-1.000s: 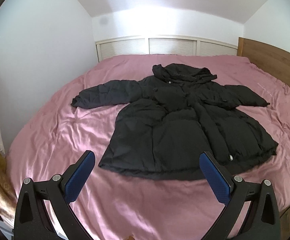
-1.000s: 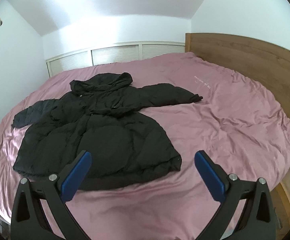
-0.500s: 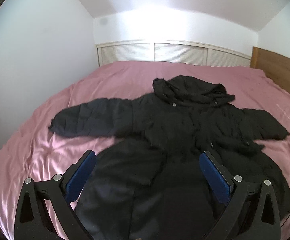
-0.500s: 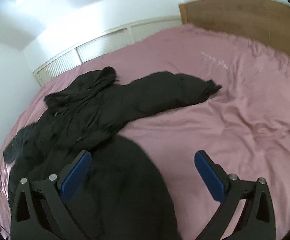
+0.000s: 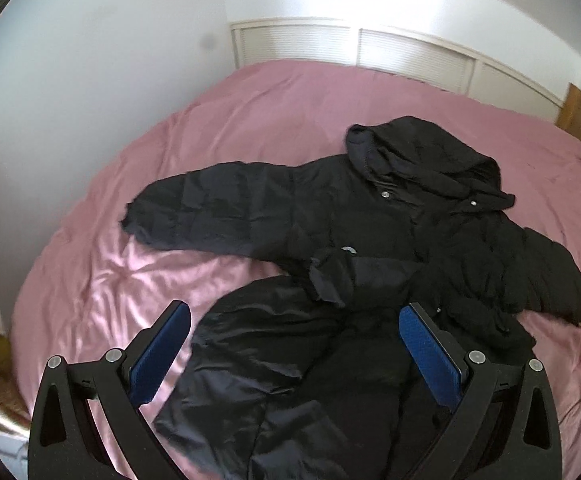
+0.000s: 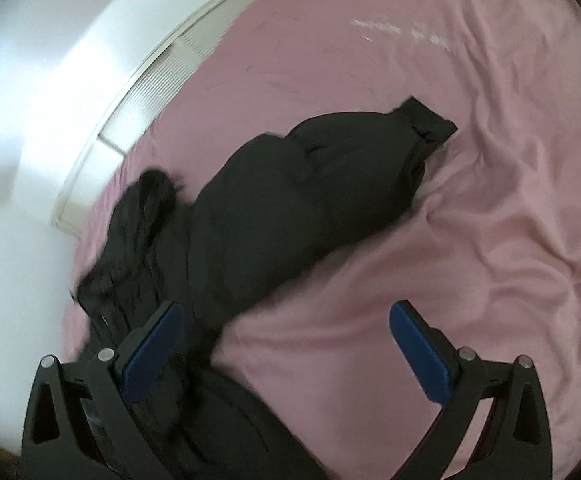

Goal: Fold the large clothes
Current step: 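Grasp the jacket sleeve cuff with the right gripper and lift it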

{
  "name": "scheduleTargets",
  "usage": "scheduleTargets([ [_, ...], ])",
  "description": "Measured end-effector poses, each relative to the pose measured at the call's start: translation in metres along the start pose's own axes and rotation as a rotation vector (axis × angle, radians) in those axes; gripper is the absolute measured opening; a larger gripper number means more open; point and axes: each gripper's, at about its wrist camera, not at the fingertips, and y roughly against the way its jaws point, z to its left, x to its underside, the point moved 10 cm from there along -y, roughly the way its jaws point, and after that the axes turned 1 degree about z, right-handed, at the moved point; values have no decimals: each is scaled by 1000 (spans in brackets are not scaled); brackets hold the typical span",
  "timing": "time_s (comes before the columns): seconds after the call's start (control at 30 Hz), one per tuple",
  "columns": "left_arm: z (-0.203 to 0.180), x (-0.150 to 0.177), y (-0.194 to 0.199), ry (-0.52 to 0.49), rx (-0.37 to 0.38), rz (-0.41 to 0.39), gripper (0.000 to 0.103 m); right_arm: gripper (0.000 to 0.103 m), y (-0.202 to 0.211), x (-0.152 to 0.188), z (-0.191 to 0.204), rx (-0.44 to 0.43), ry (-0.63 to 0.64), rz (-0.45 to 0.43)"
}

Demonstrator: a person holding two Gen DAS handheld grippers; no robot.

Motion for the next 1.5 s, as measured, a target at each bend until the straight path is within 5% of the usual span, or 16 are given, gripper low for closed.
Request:
scheduleTargets([
  [0.2,21,-12,22,62,-92,62,102,103,-36,-56,-35,-106,-249,31],
  [0.6,42,-7,41,146,-182,143,102,101,-113,-87,-72,-75,-434,91],
  [0.83,41,-10,55,138,-201,137,102,49,-132,-94,-75,-118,-570,78],
  [0.9,41,-12,61,144,-198,129,102,31,-132,-98,-70,-120,-559,72],
  [1.0,41,-16,68,155,-184,111,102,18,-121,-107,-59,-124,-518,54],
  [1.5,80,-6,84,253,-132,54,102,15,-73,-135,122,-191,-73,30],
])
